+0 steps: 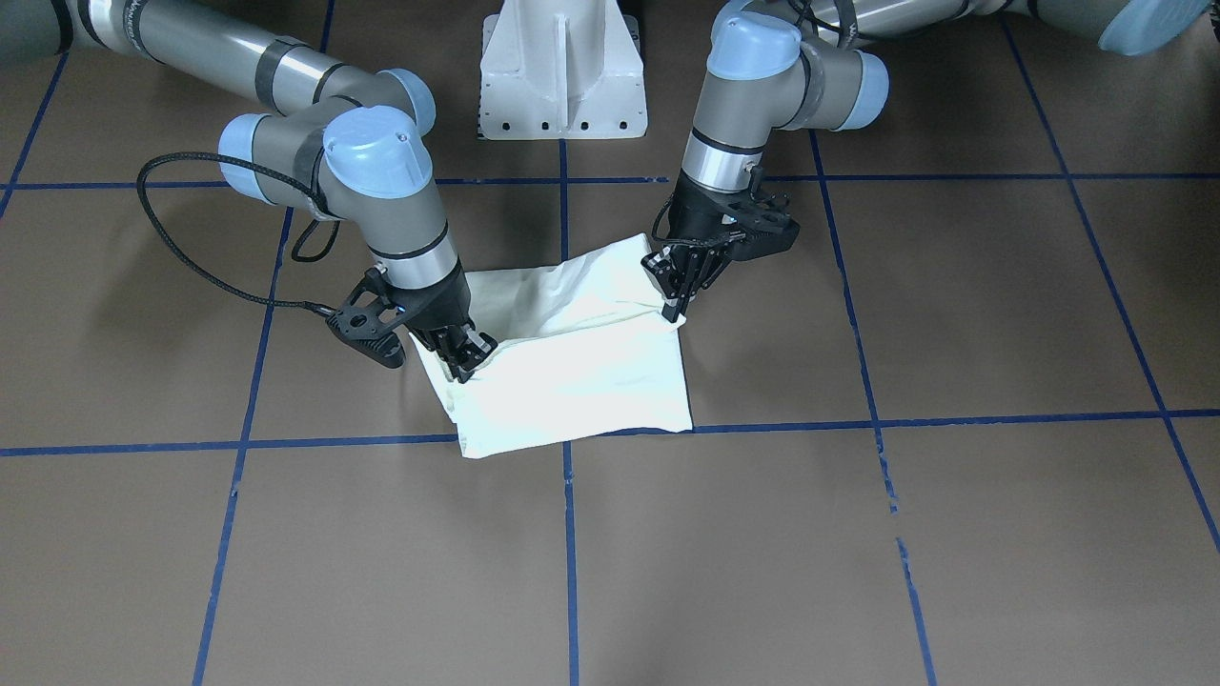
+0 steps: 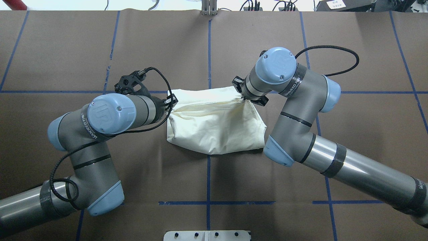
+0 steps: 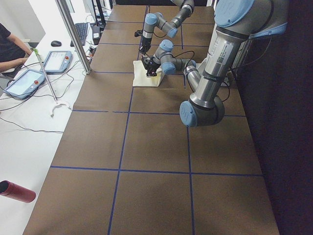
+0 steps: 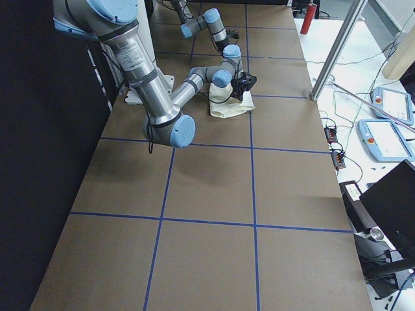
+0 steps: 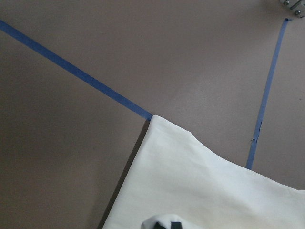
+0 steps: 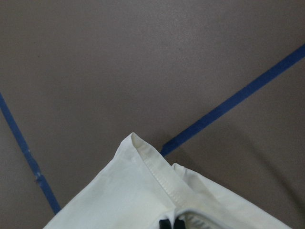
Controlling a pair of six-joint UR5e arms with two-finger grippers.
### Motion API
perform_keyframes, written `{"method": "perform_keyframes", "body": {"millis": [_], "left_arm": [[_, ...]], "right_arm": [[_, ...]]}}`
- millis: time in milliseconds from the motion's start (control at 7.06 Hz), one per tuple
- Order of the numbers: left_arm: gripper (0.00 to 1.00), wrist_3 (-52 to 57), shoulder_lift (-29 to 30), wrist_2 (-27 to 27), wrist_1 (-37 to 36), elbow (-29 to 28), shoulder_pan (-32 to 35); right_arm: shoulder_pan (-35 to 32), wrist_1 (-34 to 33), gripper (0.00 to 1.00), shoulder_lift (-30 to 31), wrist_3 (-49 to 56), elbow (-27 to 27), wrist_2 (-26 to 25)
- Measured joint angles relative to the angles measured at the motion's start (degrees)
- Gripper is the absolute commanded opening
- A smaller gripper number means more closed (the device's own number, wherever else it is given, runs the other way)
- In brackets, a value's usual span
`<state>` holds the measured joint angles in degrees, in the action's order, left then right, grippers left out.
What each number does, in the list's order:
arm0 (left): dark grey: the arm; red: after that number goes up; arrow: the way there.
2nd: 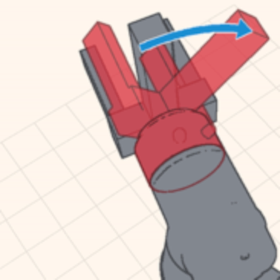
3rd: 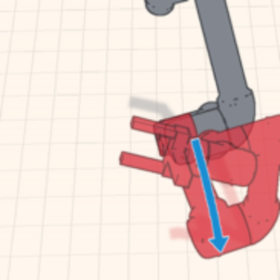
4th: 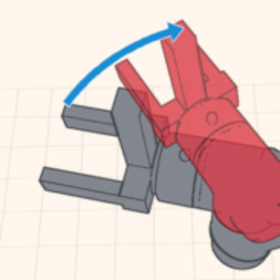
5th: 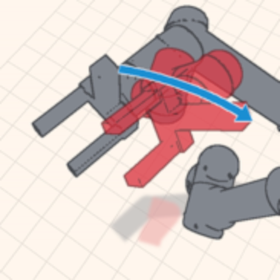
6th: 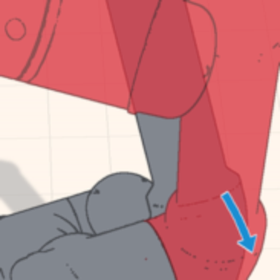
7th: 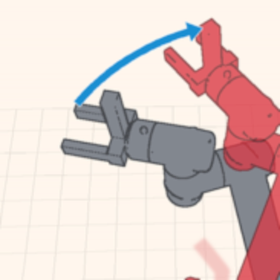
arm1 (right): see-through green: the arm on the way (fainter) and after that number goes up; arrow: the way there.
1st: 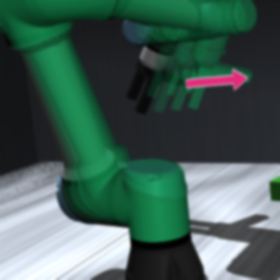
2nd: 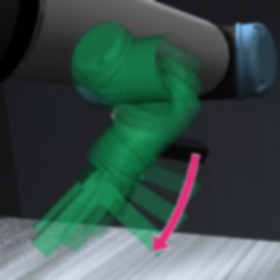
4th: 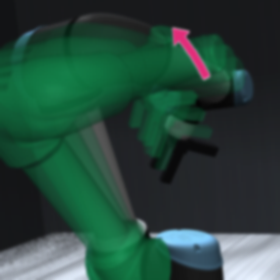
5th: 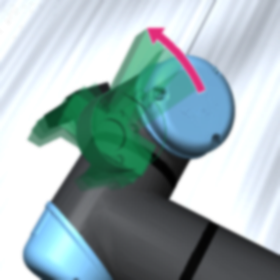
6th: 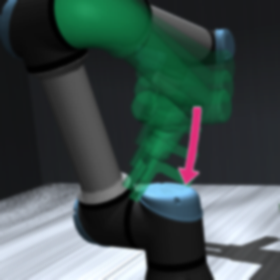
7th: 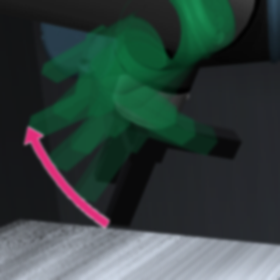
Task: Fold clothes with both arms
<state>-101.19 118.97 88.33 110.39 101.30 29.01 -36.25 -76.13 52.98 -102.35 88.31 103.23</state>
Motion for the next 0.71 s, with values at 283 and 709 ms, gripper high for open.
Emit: {"method": "perform_keyframes", "body": {"millis": [283, 709], "left_arm": [[0.39, 0.9, 0.1, 0.0, 2.9, -1.7, 0.7], [0.23, 1.8, -4.4, 3.3, 14.2, -0.8, 1.5]], "right_arm": [[-0.3, 0.3, 0.0, -0.5, 0.4, -1.7, 0.1], [-0.3, 0.3, 0.0, -0.7, 0.5, -2.7, 0.2]]}}
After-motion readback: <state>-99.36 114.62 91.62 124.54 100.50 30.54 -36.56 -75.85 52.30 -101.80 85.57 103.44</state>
